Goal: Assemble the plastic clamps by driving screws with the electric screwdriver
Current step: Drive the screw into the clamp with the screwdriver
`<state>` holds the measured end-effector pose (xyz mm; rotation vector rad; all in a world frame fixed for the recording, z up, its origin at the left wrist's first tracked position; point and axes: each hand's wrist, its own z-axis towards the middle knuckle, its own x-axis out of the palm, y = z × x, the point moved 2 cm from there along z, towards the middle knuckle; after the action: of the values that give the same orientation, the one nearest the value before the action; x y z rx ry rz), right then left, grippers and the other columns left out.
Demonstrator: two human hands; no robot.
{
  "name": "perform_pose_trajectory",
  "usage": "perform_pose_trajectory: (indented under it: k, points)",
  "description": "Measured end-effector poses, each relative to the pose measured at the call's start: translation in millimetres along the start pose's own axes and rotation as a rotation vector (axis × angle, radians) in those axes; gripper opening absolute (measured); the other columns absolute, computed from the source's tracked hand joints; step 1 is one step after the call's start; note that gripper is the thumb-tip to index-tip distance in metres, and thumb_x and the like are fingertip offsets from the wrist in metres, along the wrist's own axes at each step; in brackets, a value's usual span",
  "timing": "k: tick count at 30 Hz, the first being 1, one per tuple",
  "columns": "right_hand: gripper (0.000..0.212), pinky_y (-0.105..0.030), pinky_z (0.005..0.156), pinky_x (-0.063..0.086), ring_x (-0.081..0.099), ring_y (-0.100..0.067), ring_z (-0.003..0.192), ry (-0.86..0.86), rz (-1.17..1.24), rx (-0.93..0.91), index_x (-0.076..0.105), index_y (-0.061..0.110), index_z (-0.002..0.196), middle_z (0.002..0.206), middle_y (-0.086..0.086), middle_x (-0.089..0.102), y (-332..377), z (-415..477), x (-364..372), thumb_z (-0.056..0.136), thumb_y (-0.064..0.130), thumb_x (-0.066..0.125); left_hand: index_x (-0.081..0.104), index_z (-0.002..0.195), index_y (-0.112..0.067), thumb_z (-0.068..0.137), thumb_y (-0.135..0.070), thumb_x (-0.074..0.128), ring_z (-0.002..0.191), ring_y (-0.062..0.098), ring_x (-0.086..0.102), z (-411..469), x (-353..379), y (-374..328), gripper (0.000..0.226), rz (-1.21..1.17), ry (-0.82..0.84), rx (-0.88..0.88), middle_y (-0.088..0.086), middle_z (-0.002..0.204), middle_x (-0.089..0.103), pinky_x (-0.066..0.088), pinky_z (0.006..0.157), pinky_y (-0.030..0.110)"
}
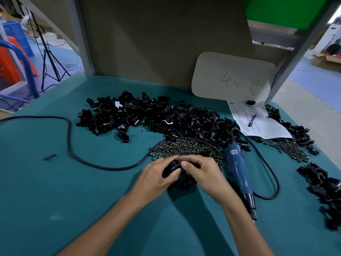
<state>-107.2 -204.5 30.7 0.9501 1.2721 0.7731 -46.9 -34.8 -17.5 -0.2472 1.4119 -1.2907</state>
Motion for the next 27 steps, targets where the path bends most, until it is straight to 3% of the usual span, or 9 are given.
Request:
perform_pose_trajectory:
  k: [3, 8, 12, 15, 17, 19, 21, 23, 27]
  points:
    - [0.012, -0.023, 0.077, 0.048, 0.065, -0.003, 0.086, -0.004, -0.255, -0.026, 0.076, 0.028, 0.095, 0.088, 0.012, 0.072, 6.1, 1.2, -0.4, 0.1, 0.03, 0.064, 0.055, 0.14, -0.035, 0.09, -0.058, 0.048, 0.093, 0.003, 0.059, 0.0, 0.5, 0.2, 0.055, 0.03, -0.012, -0.011, -0.015, 0.106, 0.061, 0.049, 0.076, 0.021]
    - [0.033, -0.034, 0.067, 0.036, 0.049, -0.016, 0.077, 0.015, -0.696, -0.143, 0.047, 0.022, 0.084, 0.081, 0.008, 0.047, 17.4, -0.7, 5.5, 0.106, 0.045, 0.045, 0.053, 0.134, -0.045, 0.091, -0.058, 0.05, 0.085, 0.006, 0.055, -1.5, 1.0, -3.0, 0.045, 0.088, 0.023, 0.04, -0.013, 0.094, 0.058, 0.05, 0.071, 0.027]
    - [0.041, -0.039, 0.073, 0.048, 0.055, -0.017, 0.082, 0.101, -0.751, -0.083, 0.051, 0.026, 0.085, 0.088, 0.006, 0.053, 19.0, -2.6, -7.0, 0.101, 0.062, 0.037, 0.053, 0.133, -0.045, 0.091, -0.059, 0.049, 0.088, 0.005, 0.056, -2.1, 1.2, -3.1, 0.044, 0.12, 0.049, 0.044, -0.013, 0.097, 0.059, 0.052, 0.073, 0.03]
    - [0.047, -0.041, 0.086, 0.054, 0.059, -0.017, 0.099, -0.111, -0.784, 0.035, 0.061, 0.029, 0.111, 0.108, 0.003, 0.06, 7.8, -7.0, -51.4, 0.098, 0.067, 0.039, 0.052, 0.139, -0.041, 0.092, -0.065, 0.046, 0.085, -0.002, 0.056, -2.8, 1.4, -0.3, 0.054, 0.113, 0.036, -0.002, -0.02, 0.098, 0.057, 0.045, 0.068, 0.018]
    - [0.058, -0.046, 0.096, 0.049, 0.052, -0.031, 0.119, -0.238, -0.873, 0.24, 0.048, 0.024, 0.138, 0.131, -0.009, 0.054, -8.2, -17.1, -84.7, 0.097, 0.065, 0.046, 0.052, 0.139, -0.041, 0.092, -0.066, 0.044, 0.083, -0.003, 0.055, -2.5, 1.9, 0.0, 0.054, 0.113, 0.039, -0.029, -0.022, 0.098, 0.055, 0.042, 0.066, 0.015]
    - [0.078, -0.047, 0.093, 0.046, 0.053, -0.039, 0.12, -0.18, -0.898, 0.443, 0.028, 0.02, 0.15, 0.136, -0.016, 0.05, -26.2, -27.3, -101.7, 0.093, 0.063, 0.058, 0.056, 0.136, -0.037, 0.093, -0.066, 0.042, 0.091, 0.0, 0.056, -1.0, 1.3, -1.9, 0.053, 0.137, 0.048, -0.029, -0.019, 0.105, 0.059, 0.048, 0.074, 0.022]
    - [0.082, -0.044, 0.084, 0.046, 0.059, -0.038, 0.111, -0.132, -0.847, 0.546, 0.023, 0.018, 0.148, 0.129, -0.014, 0.058, -41.9, -33.2, -105.4, 0.091, 0.058, 0.066, 0.06, 0.128, -0.033, 0.093, -0.066, 0.038, 0.1, 0.004, 0.055, -0.2, 0.7, -4.0, 0.053, 0.189, 0.05, -0.005, -0.017, 0.109, 0.063, 0.05, 0.082, 0.027]
    - [0.067, -0.042, 0.081, 0.047, 0.062, -0.035, 0.103, -0.147, -0.691, 0.537, 0.036, 0.012, 0.134, 0.118, -0.011, 0.063, -49.5, -35.1, -107.6, 0.092, 0.051, 0.07, 0.061, 0.121, -0.032, 0.094, -0.065, 0.034, 0.099, 0.004, 0.053, -1.2, 0.3, -4.9, 0.051, 0.227, 0.052, 0.009, -0.016, 0.107, 0.063, 0.048, 0.08, 0.025]
    - [0.039, -0.036, 0.078, 0.051, 0.062, -0.02, 0.085, -0.33, 0.238, 0.413, 0.062, 0.003, 0.121, 0.095, -0.007, 0.067, -54.2, -37.2, -112.1, 0.097, 0.033, 0.066, 0.057, 0.111, -0.029, 0.094, -0.064, 0.026, 0.09, 0.003, 0.049, -3.7, 1.4, -8.2, 0.049, 0.311, 0.055, 0.027, -0.015, 0.098, 0.06, 0.042, 0.07, 0.022]
